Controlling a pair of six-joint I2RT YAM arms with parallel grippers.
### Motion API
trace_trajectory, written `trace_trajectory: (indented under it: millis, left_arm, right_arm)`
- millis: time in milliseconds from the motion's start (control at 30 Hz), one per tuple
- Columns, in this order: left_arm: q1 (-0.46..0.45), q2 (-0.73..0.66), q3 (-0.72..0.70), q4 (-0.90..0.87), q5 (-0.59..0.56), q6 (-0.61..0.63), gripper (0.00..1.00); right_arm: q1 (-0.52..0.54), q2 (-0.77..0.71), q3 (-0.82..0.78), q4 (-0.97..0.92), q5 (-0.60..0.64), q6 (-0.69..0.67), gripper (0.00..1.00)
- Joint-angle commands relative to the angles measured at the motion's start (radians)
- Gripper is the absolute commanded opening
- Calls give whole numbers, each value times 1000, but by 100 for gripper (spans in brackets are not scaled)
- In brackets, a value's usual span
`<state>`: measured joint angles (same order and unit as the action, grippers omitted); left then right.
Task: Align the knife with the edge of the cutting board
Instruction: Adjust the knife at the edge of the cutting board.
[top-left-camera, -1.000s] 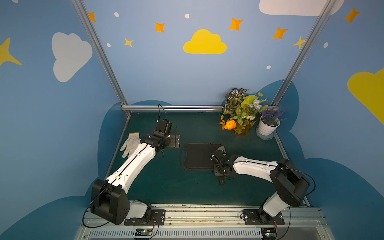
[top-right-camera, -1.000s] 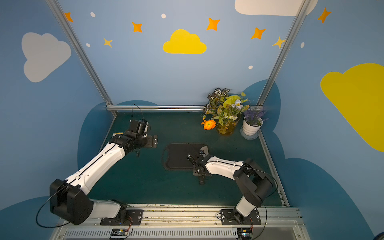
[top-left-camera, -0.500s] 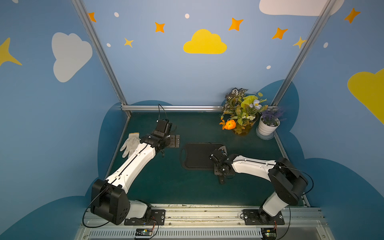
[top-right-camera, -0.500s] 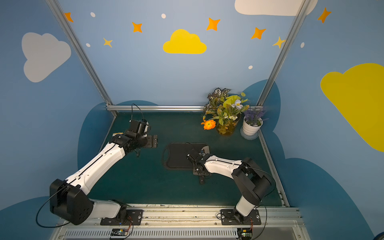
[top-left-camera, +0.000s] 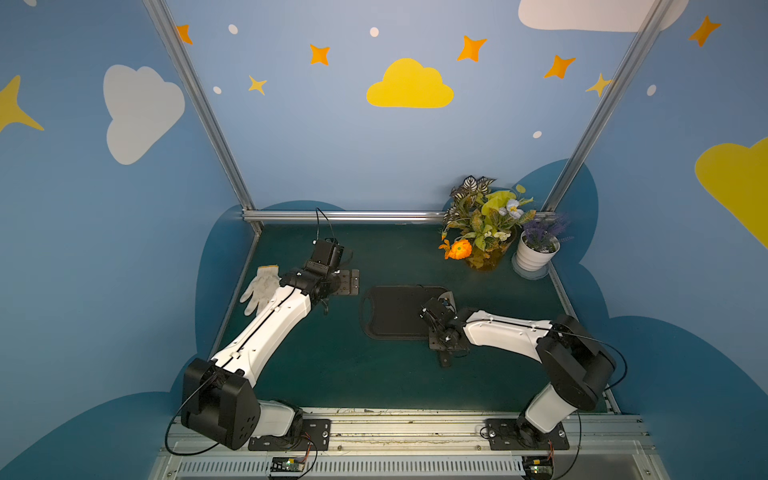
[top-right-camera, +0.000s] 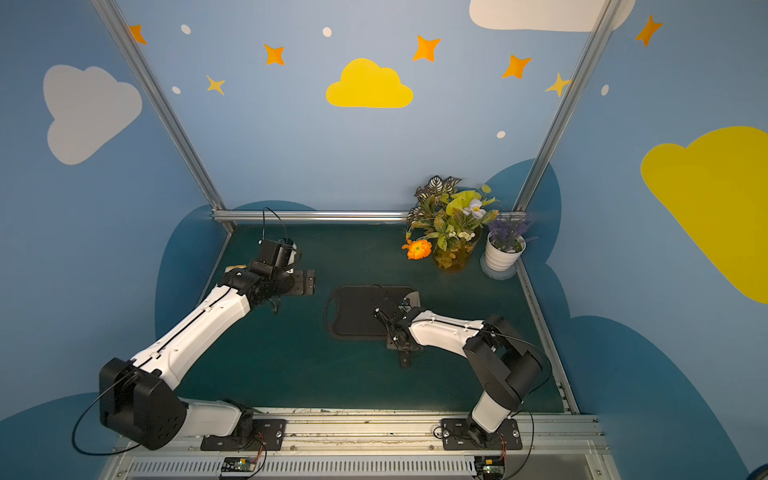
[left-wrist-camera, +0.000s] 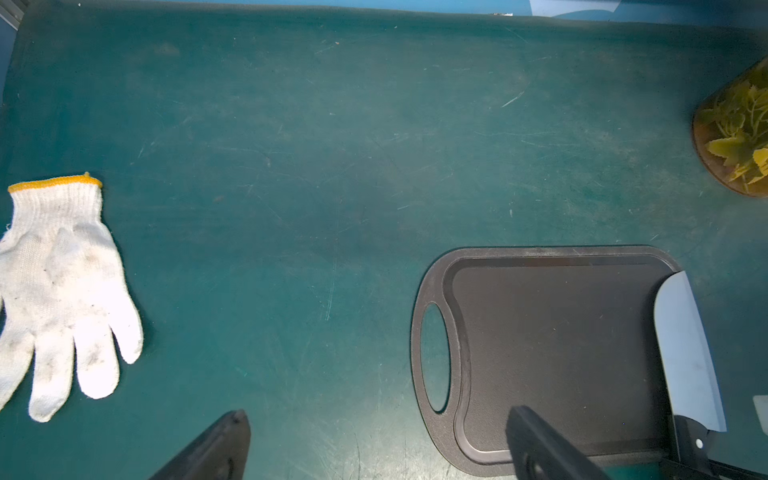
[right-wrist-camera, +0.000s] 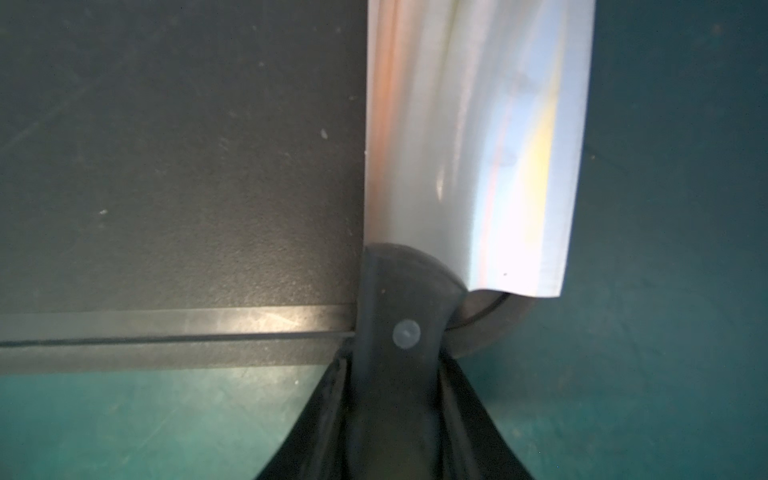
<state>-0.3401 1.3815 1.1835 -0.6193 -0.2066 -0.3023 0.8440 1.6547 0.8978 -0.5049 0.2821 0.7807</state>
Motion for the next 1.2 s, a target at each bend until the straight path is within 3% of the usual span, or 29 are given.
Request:
trace_trajectory:
  millis: [0,467,667,933,1167]
  left_arm:
    - [5,-7,-1,1,-4,-3,100]
    - [5,-9,-2,1,-6,-3,100]
    - [5,-9,-1,0,-8,-3,100]
    - [6,-9,-2,0,-13,-1,100]
    - [12,-4,-2,1,-16,2,100]
  right_arm:
    - [-1,26,0,-35,34,-11,29]
    - [11,22,-2,-47,31,-12,38]
    - [12,8,-10,-46,32,-12,55]
    - [13,-32,-16,-33,9,-20,69]
    - [8,-161,-25,-26,-38,-68,96]
